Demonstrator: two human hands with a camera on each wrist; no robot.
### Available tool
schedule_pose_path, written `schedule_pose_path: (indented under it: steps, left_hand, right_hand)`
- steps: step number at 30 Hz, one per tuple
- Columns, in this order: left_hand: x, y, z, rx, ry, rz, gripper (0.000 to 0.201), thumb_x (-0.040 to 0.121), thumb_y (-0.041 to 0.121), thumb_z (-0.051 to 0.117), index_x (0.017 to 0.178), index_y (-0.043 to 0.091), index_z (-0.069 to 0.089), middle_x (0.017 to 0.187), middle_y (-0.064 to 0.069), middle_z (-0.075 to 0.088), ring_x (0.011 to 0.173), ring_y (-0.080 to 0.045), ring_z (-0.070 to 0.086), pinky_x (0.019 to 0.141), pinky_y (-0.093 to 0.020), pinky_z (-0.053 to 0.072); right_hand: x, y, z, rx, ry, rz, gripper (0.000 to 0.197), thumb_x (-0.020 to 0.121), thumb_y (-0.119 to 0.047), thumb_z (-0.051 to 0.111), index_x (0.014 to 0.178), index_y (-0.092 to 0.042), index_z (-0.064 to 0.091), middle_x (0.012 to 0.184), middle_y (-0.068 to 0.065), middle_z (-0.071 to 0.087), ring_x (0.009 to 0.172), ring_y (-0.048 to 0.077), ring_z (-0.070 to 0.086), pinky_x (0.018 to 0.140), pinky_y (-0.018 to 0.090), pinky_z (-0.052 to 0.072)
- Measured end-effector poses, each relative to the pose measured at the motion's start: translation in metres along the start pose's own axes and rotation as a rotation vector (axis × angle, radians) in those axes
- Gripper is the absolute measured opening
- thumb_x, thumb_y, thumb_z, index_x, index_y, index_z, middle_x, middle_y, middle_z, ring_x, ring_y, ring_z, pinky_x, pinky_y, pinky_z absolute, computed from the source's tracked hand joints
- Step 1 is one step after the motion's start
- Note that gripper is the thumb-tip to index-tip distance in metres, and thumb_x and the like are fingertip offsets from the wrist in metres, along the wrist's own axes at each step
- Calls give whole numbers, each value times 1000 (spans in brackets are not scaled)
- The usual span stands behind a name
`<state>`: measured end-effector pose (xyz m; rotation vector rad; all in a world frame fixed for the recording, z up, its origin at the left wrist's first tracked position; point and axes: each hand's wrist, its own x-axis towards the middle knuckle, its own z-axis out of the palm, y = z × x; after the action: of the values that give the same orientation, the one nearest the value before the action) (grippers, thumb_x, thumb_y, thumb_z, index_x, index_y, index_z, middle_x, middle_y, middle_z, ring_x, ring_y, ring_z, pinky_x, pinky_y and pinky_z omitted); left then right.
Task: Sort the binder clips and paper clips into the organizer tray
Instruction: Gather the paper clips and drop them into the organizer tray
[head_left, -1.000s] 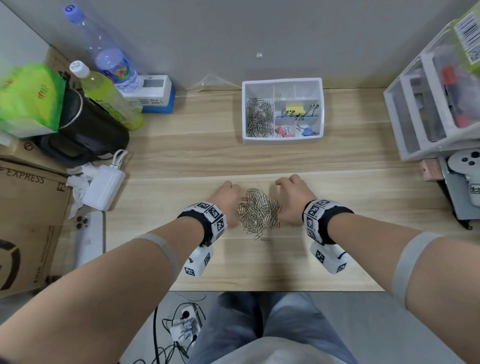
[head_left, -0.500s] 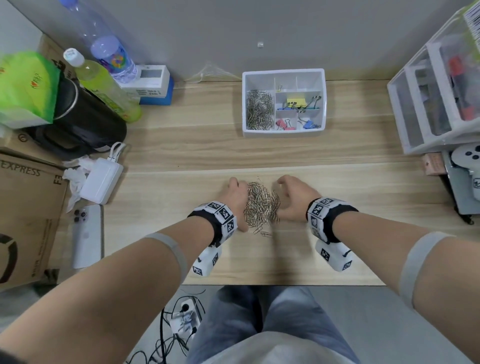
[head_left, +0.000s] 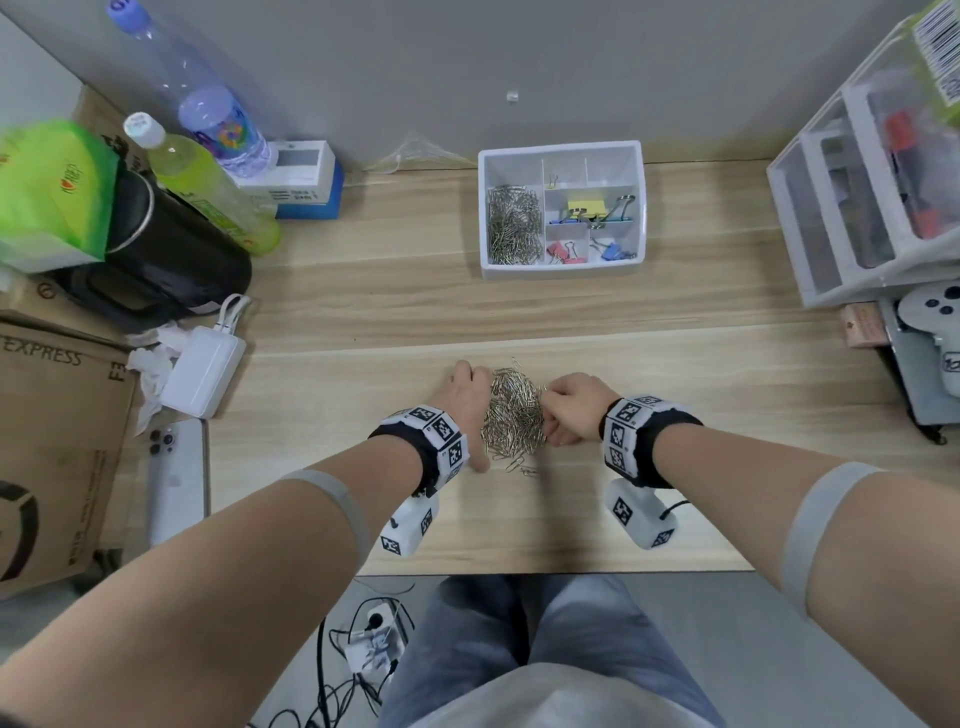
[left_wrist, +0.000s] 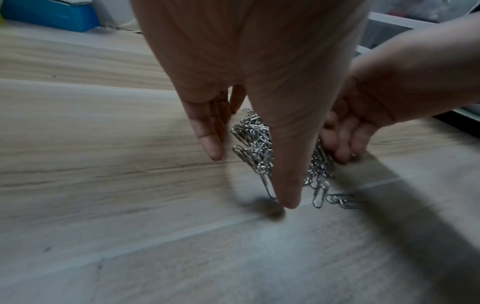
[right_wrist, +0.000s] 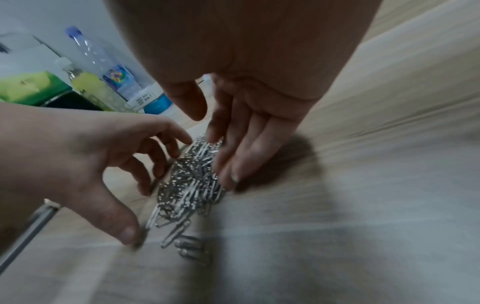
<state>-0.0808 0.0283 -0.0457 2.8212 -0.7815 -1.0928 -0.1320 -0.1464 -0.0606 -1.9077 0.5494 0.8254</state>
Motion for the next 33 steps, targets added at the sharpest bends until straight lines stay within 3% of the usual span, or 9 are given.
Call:
schedule_pose_path:
  steps: [2, 3, 7, 10, 14, 16, 21, 27, 33]
  left_hand:
    - [-2, 3, 1, -3, 8, -8, 110, 38, 35, 94, 128, 10, 37, 121, -8, 35, 106, -25, 49, 85, -40, 54]
    - [-2, 3, 1, 0, 15, -8, 111, 37, 35, 94, 128, 10, 37, 121, -8, 34, 106, -25, 49, 85, -40, 54]
    - [-6, 2, 4, 27, 30, 16, 117, 36, 36, 95, 132, 7, 34, 122, -9, 33, 107, -26, 50, 87, -38, 54]
    - [-9, 8, 11, 75, 50, 31, 116, 43, 40, 94, 134, 3, 31, 125, -11, 33, 111, -25, 47, 91, -33, 51]
    - [-5, 14, 15, 54, 56, 24, 110, 45, 43, 92, 129, 3, 33, 122, -9, 31, 106, -24, 48, 87, -33, 53]
    - [-1, 15, 15, -2, 43, 28, 110, 44, 43, 92, 129, 2, 35, 119, -9, 31, 101, -24, 51, 87, -36, 55]
    - [6, 15, 17, -138, 46, 33, 96, 55, 34, 89, 130, 2, 38, 119, -10, 35, 93, -27, 57, 86, -39, 54]
    - [10, 18, 20, -241, 62, 34, 61, 73, 7, 71, 127, 5, 43, 120, -12, 41, 96, -31, 58, 86, -45, 52]
    - [15, 19, 24, -252, 63, 4, 51, 82, -1, 56, 131, 5, 44, 123, -12, 44, 104, -30, 57, 91, -43, 50]
  right_hand:
    - [3, -2, -1, -65, 102, -100, 7, 82, -22, 60, 78, -16, 59, 72, 3, 70, 63, 21, 68, 61, 28, 54]
    - [4, -1, -3, -115, 151, -145, 14, 75, -24, 68, 84, -19, 59, 78, -1, 67, 69, 19, 65, 64, 27, 52]
    - [2, 9, -8, -499, 120, -251, 99, 44, -49, 79, 131, -29, 35, 120, -4, 37, 107, 13, 43, 89, 33, 49]
    - [-6, 15, 2, -663, 132, -322, 125, 34, -47, 81, 141, -34, 18, 128, -2, 27, 118, 21, 36, 91, 39, 52]
    - [0, 3, 15, -739, 78, -314, 141, 39, -41, 91, 150, -27, 3, 140, 4, 21, 128, 28, 30, 98, 45, 48]
    - [3, -3, 23, -750, 64, -296, 137, 44, -31, 93, 152, -22, 9, 142, 6, 22, 128, 28, 30, 101, 42, 46]
    - [5, -6, 28, -634, 97, -333, 94, 59, -25, 87, 140, -19, 39, 132, 6, 34, 116, 27, 38, 99, 37, 44]
    - [5, -6, 31, -551, 131, -322, 67, 70, -14, 74, 131, -17, 49, 126, 7, 41, 111, 30, 43, 96, 37, 42]
    - [6, -12, 35, -488, 170, -301, 46, 77, -6, 65, 122, -12, 56, 117, 9, 51, 108, 30, 50, 89, 34, 42]
